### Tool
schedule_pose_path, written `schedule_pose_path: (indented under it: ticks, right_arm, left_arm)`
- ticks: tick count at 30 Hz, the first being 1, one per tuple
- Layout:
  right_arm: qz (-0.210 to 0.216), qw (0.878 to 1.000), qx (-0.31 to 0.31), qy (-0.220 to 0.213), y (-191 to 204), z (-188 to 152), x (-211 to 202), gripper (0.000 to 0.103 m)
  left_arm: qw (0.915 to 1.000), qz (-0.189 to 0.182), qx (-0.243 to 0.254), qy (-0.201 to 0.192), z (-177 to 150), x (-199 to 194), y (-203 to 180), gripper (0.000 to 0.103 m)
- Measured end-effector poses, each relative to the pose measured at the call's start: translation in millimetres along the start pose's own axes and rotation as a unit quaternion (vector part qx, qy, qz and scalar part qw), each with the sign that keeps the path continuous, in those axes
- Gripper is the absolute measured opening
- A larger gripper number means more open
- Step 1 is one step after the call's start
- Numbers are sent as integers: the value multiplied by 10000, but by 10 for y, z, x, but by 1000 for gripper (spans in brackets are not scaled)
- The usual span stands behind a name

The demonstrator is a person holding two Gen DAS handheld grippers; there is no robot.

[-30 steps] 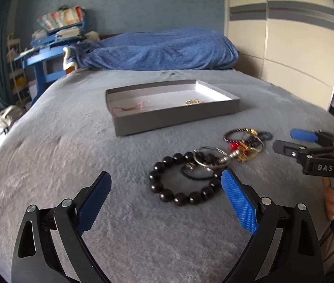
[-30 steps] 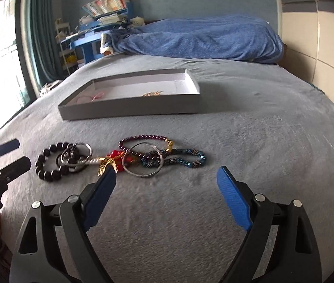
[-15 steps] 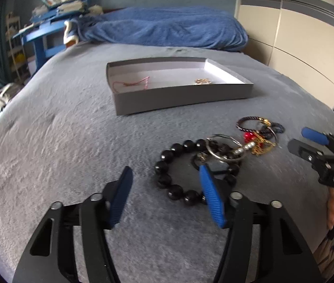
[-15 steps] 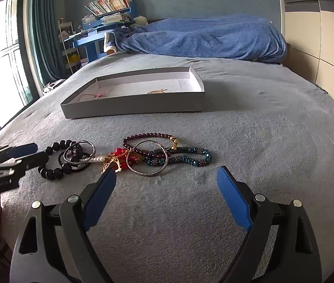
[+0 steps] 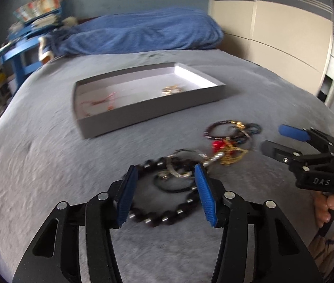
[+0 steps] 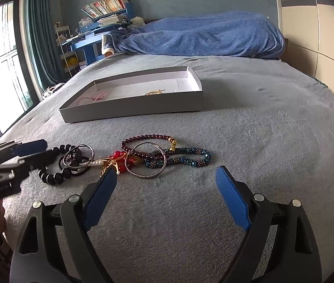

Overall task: Organize jewelry
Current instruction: 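Grasp the silver bangle with the left tool, then grasp the red-and-gold pendant with the right tool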

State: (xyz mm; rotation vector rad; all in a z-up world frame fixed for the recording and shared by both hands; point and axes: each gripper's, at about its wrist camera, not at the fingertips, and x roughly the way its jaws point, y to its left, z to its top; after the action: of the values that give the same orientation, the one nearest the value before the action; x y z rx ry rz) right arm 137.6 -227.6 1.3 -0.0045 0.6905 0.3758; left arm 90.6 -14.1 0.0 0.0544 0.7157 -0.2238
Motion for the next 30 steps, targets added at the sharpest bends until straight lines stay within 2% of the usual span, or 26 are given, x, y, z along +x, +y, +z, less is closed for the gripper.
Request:
schedule_pose_path:
  ticks: [7, 13, 14, 16, 18, 20, 21, 25, 26, 28, 30]
  right_arm:
    - [59, 9996, 272, -6, -88, 6, -10, 85]
    - [83, 9994, 331, -10, -101, 14, -8, 85]
    - [89, 9994, 346, -4, -103, 14, -3, 85]
    - [92, 9993, 366, 15, -107, 17, 7, 85]
    - [88, 9993, 374, 20, -109, 21, 11, 85]
    - [82, 9993, 358, 28, -100, 22, 13, 84]
    - [77, 9993, 351, 34, -99, 21, 11, 84]
    - [52, 9995, 309, 37, -83, 19, 5, 82]
    - [53, 9996, 286, 35, -73, 19, 2, 78]
    - [94, 9997, 208, 52, -33, 18, 4, 77]
    - [166, 9998, 104, 66, 32, 25, 4, 69]
  left_arm:
    - [9977, -85, 645, 178, 145, 204, -259, 64]
    - [9920, -103, 1144, 522, 188, 422, -365, 64]
    - [9915, -104, 1167, 566, 187, 442, -365, 62]
    - [9912, -69, 1171, 608, 184, 467, -354, 51]
    - [9920, -119, 1119, 573, 191, 452, -333, 49]
    - [9927, -170, 1088, 481, 190, 410, -322, 25]
    - [9930, -134, 1078, 459, 191, 392, -316, 19]
    - [9958, -99, 882, 231, 209, 291, -247, 16]
    - [9967, -110, 784, 171, 210, 249, -205, 15]
    - [9979, -88, 643, 88, 202, 178, -133, 14]
    - [9985, -65, 537, 40, 192, 126, -61, 13]
